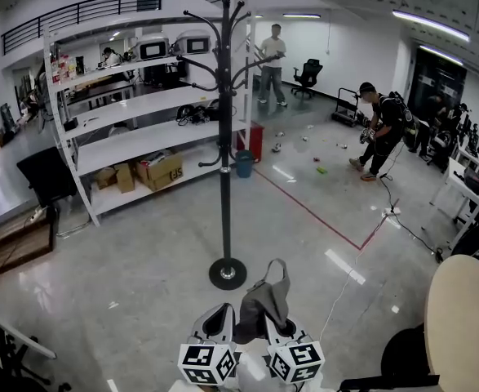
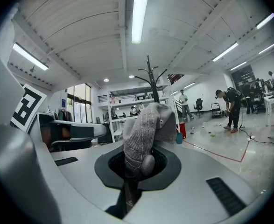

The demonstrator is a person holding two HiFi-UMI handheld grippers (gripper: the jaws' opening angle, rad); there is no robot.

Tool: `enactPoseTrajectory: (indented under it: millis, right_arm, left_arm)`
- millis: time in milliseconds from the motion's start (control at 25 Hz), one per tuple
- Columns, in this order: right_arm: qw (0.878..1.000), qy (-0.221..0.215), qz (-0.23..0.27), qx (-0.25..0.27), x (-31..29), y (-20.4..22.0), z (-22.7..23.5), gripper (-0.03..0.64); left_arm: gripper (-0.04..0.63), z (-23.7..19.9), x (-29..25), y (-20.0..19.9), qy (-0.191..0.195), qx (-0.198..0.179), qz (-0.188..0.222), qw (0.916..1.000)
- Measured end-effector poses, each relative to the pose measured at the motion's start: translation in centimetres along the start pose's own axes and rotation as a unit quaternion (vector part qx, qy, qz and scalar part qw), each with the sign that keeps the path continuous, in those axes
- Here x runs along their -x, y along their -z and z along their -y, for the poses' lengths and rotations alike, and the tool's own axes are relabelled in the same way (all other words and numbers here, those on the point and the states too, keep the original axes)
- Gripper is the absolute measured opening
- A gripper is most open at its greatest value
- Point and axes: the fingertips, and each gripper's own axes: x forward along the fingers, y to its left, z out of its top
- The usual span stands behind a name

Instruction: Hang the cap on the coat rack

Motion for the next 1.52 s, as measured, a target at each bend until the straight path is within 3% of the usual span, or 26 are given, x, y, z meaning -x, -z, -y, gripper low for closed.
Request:
enactPoseTrajectory:
  millis: [760,1520]
  right_arm:
    - [1.0,-0.006,0.001,0.007,-12.8,-1.8,1.3,0.015]
    - [1.0,0.007,-0.011,0.011,-17.6,-2.4,2.9,0.015]
  left_arm:
    - [0.002,-7.7,-9.5,-3.1,0.01,0.001,-0.004,0.9999]
    - [0.002,-10.4,-13.8,-3.5,0.02,0.011,-0.02,0.9995]
